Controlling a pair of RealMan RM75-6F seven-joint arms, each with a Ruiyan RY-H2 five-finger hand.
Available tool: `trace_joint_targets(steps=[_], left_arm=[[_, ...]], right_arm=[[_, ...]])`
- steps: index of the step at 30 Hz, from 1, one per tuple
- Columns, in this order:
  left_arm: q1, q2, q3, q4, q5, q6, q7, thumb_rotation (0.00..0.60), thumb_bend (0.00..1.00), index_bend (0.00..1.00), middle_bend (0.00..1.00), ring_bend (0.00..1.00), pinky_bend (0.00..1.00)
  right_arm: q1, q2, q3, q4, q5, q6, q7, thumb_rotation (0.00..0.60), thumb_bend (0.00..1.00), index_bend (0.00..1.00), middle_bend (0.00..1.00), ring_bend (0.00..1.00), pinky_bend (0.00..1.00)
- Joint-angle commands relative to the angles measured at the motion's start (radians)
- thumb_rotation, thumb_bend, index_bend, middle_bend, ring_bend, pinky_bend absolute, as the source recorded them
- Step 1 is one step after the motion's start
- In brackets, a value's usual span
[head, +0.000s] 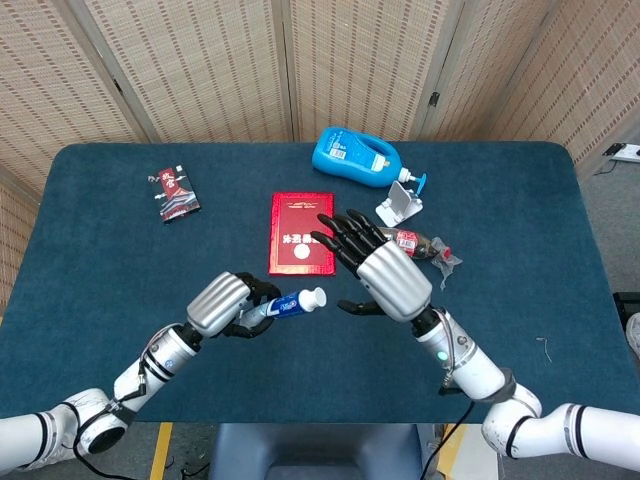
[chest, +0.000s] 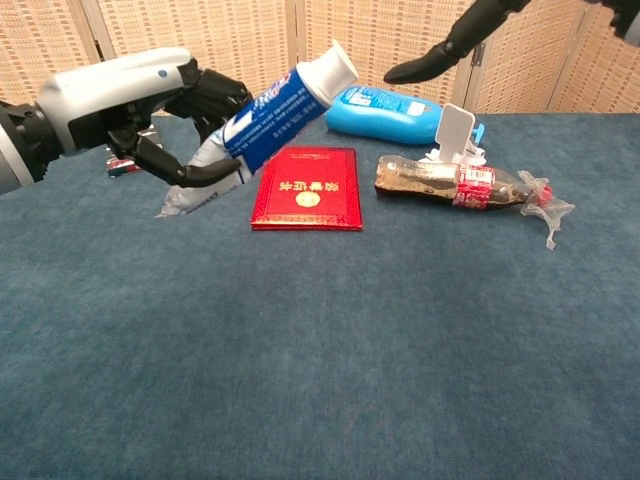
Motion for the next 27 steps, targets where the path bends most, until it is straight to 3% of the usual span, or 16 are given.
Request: trace_joint_targets(steps=[1,4,8,11,13,17,27], left_arm=[[0.007,-0.004,0.001,0.009,0.007,0.014,-0.01,0.6,0.58,0.76,0.83,0.75,0.51],[0.009,-0.006,-0.004,0.016,0.011,0.027,-0.019,0.6,0.58,0.76,0.83,0.75,0.51],[0.009,-0.01,-0.013,0.018,0.011,0.038,-0.028,0.6,0.58,0.76,0.83,0.75,0.51],[0.008,-0.013,-0.018,0.014,0.011,0.041,-0.03,0.6,0.58,0.76,0.83,0.76,0.51],[0.007,-0.014,-0.02,0.011,0.011,0.042,-0.027,0.6,0.58,0.76,0.83,0.76,0.51],[0.005,-0.018,-0.025,0.003,0.008,0.042,-0.015,0.6,0.58,0.76,0.84,0.76,0.51],[0.004,-0.027,-0.034,-0.012,0.003,0.047,0.001,0.6,0.58,0.76,0.84,0.76,0.51]], right_arm=[[-0.027,0.057,-0.025,-0.05,-0.009,0.002,0.038,0.6,0.0,0.0,0.0,0.0,0.0],[-0.033,0.085,-0.043,-0.074,-0.015,-0.013,0.074,0.555,0.0,0.0,0.0,0.0,0.0],[-0.026,0.1,-0.06,-0.084,-0.027,-0.042,0.139,0.338,0.0,0.0,0.0,0.0,0.0],[-0.012,0.092,-0.059,-0.072,-0.035,-0.053,0.177,0.225,0.0,0.0,0.0,0.0,0.0],[-0.005,0.081,-0.054,-0.068,-0.037,-0.053,0.207,0.18,0.0,0.0,0.0,0.0,0.0],[0.012,0.054,-0.045,-0.054,-0.043,-0.053,0.247,0.148,0.0,0.0,0.0,0.0,0.0],[0.067,-0.004,-0.011,-0.023,0.01,-0.1,0.27,0.145,0.0,0.0,0.0,0.0,0.0]])
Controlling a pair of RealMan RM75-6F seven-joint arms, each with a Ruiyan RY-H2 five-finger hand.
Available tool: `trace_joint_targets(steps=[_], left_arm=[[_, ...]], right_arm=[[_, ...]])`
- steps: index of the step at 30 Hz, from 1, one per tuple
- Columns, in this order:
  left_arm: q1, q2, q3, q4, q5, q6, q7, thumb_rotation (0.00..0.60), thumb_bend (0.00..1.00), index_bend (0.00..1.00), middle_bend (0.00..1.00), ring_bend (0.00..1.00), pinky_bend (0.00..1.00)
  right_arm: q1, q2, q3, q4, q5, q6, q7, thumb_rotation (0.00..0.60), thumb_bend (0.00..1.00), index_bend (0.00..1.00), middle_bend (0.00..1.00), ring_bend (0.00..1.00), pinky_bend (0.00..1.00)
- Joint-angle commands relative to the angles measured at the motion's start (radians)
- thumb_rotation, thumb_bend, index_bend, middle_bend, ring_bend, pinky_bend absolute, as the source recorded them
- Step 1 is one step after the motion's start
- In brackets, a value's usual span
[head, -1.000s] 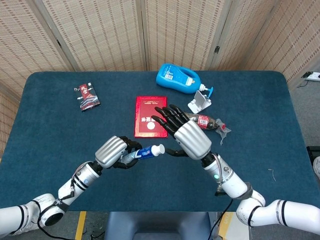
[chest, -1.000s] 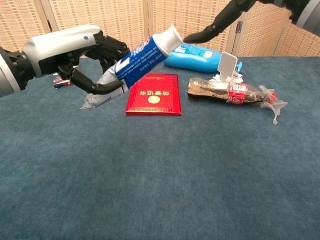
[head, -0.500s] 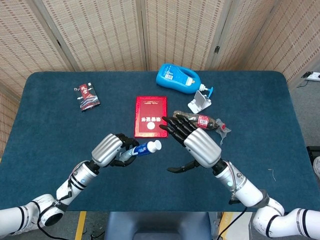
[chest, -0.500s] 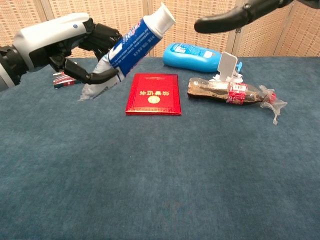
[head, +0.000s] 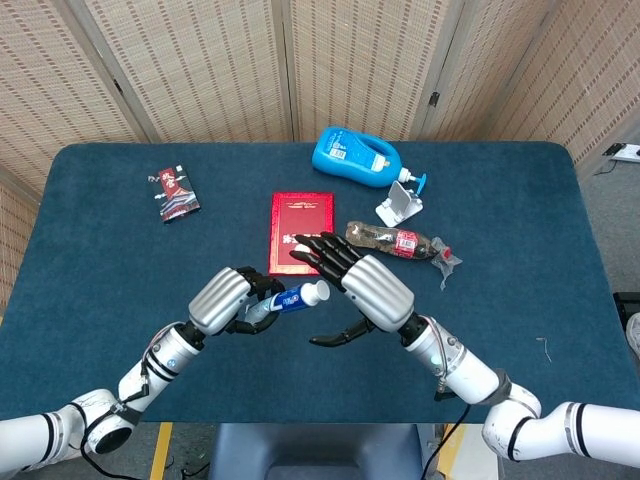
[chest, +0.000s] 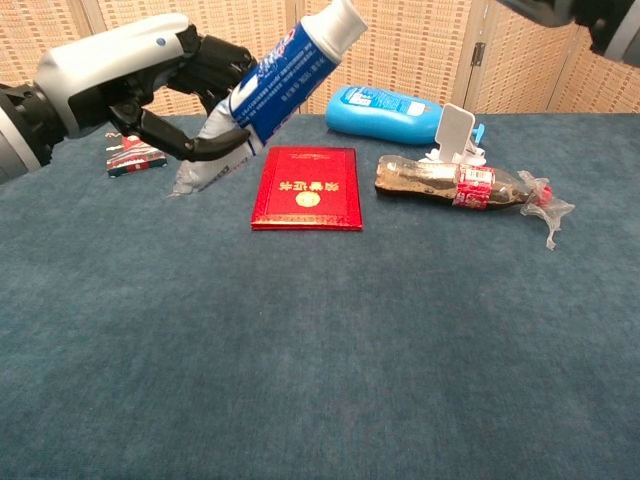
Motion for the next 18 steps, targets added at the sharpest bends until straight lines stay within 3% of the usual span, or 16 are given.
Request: trace_joint_targets(steps=[1,18], left_arm=[[0.0,0.0,-0.001,-0.002,0.0,0.002,0.001,0.6,0.58,0.76,0.84,0.76,0.51],[-0.005,0.007,-0.003,-0.021,-0.012,-0.019,0.023,0.6,0.58,0.76,0.84,0.76,0.5]], right_arm=[[0.014,-0.019,0.008,0.012,0.01,-0.01,-0.008,0.145,0.0,0.0,0.0,0.0,0.0],[0.069,-0.085,0.024,0.041,0.061,-0.049,-0.088,0.139,0.0,0.0,0.0,0.0,0.0]])
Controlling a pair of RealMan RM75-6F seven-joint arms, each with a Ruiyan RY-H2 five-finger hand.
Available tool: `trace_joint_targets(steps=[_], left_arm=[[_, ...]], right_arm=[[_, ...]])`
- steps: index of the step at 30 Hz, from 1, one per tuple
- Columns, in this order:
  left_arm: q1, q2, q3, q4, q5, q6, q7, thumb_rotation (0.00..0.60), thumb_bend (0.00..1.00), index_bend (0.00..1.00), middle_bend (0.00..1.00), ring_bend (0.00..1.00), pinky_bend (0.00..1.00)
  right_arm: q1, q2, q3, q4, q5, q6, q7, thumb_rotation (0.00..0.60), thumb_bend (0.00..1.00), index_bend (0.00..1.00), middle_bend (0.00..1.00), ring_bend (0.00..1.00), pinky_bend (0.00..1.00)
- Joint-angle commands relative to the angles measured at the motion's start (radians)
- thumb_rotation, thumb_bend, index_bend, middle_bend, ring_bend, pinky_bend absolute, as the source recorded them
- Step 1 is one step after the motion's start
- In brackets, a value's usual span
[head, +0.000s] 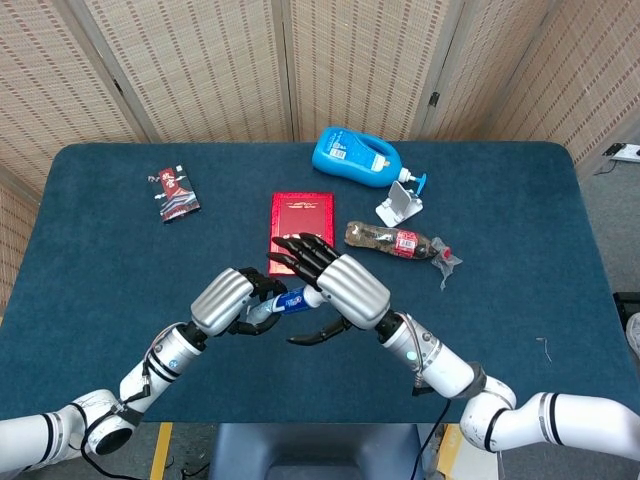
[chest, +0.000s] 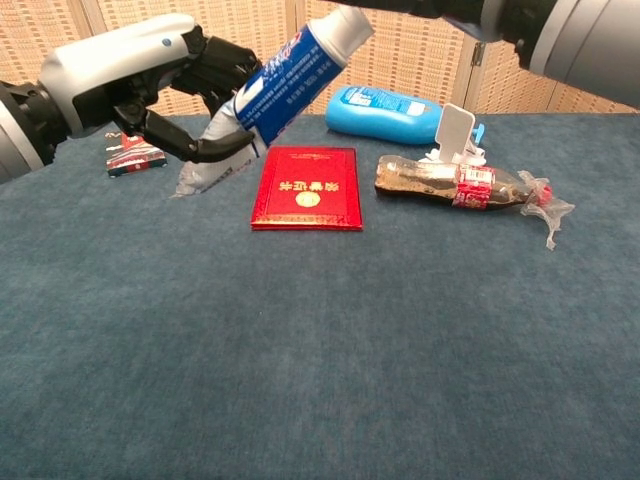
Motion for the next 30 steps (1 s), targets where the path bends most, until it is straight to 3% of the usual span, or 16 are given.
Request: trace_joint_targets(steps=[1,30], left_arm=[[0.0,0.0,-0.001,-0.001,-0.001,0.0,-0.001,0.6,0.58,0.76,0.84,0.76,0.5],[-0.004,0.021,-0.012,-0.02,-0.008,-0.006,-0.014,0.6,0.58,0.77,0.84,0.76,0.5]], right_arm=[[0.007,-0.009,0.002,0.004,0.007,-0.005,-0.012,0.138,0.0,0.0,0.0,0.0,0.0],[0.039,-0.079,0.003,0.039,0.025,0.007,-0.066,0.133,0.0,0.0,0.0,0.0,0.0]])
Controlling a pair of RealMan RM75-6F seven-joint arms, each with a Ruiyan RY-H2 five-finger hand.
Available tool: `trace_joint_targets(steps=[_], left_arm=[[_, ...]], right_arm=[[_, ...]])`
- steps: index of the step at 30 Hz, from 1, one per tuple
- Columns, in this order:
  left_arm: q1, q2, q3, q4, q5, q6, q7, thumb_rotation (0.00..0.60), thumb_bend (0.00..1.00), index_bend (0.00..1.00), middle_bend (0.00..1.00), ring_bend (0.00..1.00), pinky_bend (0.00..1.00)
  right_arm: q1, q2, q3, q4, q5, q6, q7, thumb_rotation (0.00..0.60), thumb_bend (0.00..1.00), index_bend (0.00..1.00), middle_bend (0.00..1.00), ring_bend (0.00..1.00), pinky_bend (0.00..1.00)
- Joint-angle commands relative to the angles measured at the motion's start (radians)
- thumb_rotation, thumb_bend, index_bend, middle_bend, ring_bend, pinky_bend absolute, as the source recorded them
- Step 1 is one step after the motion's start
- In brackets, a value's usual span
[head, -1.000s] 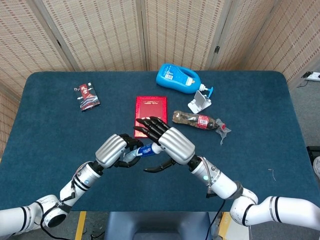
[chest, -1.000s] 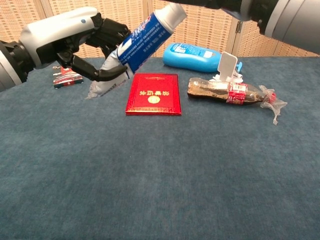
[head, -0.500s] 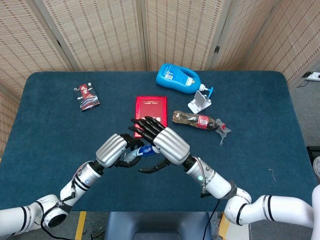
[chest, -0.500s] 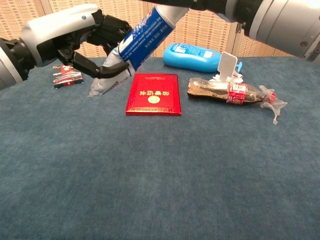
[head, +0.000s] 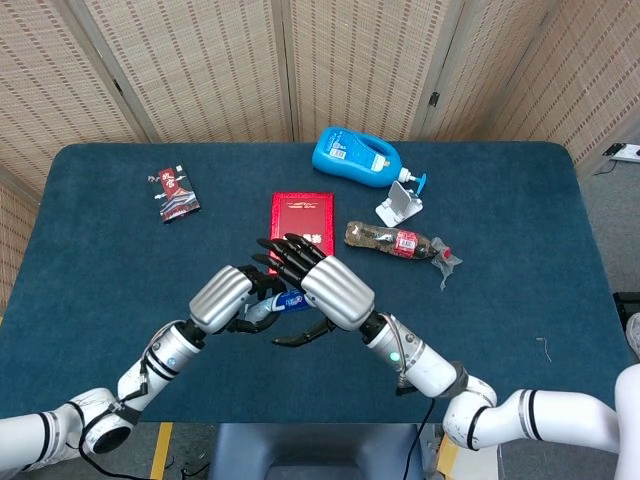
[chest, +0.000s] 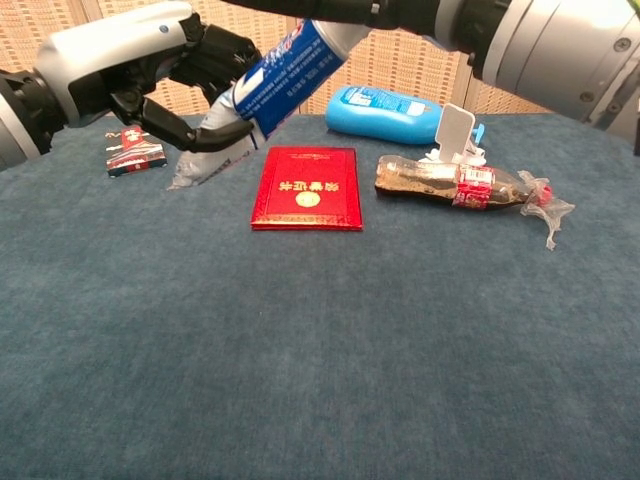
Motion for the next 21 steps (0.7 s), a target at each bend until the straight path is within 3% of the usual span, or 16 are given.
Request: trace_joint_targets(steps=[1,14,21], left_arm=[[0.0,0.003,-0.001,0.001,-0.001,-0.001,0.001,0.6,0.58,0.77,0.84,0.76,0.5],[0.002,0.011,0.002,-0.001,-0.001,-0.002,-0.003,0.6,0.58,0.77,0.84,0.76,0.5],[0.01,0.002,0.023,0.042,0.005,-0.006,0.0,0.6,0.58,0.77,0.84,0.76,0.5]], right_arm=[[0.003,-0.005,-0.003,0.004,0.002,-0.003,-0.01,0.133,0.0,0.0,0.0,0.0,0.0],[-0.006,-0.005,-0.009,0.001,-0.005,0.021,-0.026,0.132,0.0,0.0,0.0,0.0,0.0],[-0.052,0.053,-0.014,-0.026,-0.033,0.085,-0.018,0.129,0.0,0.0,0.0,0.0,0.0]])
